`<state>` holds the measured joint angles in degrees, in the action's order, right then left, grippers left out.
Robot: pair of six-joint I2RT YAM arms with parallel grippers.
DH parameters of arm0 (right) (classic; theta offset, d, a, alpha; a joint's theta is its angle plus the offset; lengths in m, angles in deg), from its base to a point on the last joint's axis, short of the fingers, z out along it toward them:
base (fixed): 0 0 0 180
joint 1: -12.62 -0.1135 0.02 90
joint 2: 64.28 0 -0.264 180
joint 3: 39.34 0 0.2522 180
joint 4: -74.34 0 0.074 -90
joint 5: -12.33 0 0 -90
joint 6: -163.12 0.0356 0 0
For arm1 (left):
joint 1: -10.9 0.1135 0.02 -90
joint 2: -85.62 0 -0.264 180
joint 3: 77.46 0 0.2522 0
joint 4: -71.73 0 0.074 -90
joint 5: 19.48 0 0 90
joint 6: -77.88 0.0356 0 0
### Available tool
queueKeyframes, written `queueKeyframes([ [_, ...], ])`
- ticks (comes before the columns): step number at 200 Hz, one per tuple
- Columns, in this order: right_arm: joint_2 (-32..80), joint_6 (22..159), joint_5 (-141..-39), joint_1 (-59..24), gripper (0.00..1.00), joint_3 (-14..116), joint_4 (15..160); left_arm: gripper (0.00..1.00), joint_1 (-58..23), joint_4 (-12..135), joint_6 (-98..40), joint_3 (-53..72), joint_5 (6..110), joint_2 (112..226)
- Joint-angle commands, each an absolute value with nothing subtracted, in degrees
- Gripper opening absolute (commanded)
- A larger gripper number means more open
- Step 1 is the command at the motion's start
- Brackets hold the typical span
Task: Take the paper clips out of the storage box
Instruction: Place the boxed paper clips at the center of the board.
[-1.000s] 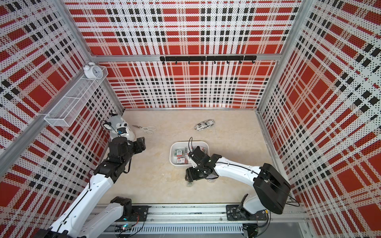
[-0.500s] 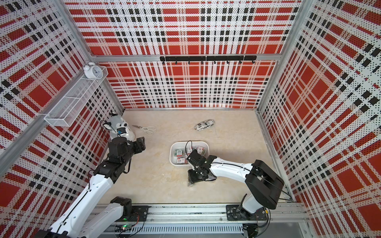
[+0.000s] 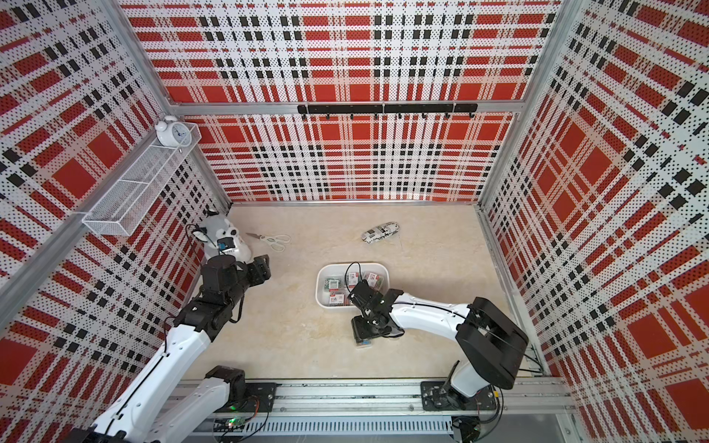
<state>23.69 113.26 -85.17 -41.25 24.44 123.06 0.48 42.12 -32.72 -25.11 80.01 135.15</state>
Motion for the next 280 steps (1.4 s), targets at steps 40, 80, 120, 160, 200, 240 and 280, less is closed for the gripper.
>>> queueKeyframes([
  [40,25.82,118.66,-75.96,-45.56,0.71,30.52,130.6,0.77,0.26,42.86,-33.02,-25.77,80.71,134.5],
  [80,30.81,123.04,-73.15,-46.87,0.74,34.23,133.7,0.77,0.22,42.86,-32.91,-25.65,80.63,134.44],
  [120,32.21,126.0,-71.87,-47.21,0.79,34.71,134.44,0.77,0.26,42.86,-32.93,-25.65,80.45,134.24],
  [160,33.49,127.93,-72.83,-47.71,0.68,34.29,132.89,0.77,0.26,42.86,-32.88,-25.65,80.28,134.19],
  [200,33.04,129.5,-71.38,-47.69,0.55,34.1,133.38,0.77,0.26,42.86,-32.93,-25.65,80.28,133.86],
  [240,31.75,131.24,-69.19,-47.65,0.5,33.66,135.07,0.77,0.26,42.86,-32.94,-25.72,80.36,133.84],
  [280,30.44,132.48,-68.18,-47.14,0.51,32.8,135.58,0.77,0.29,42.83,-32.87,-25.65,80.45,133.92],
])
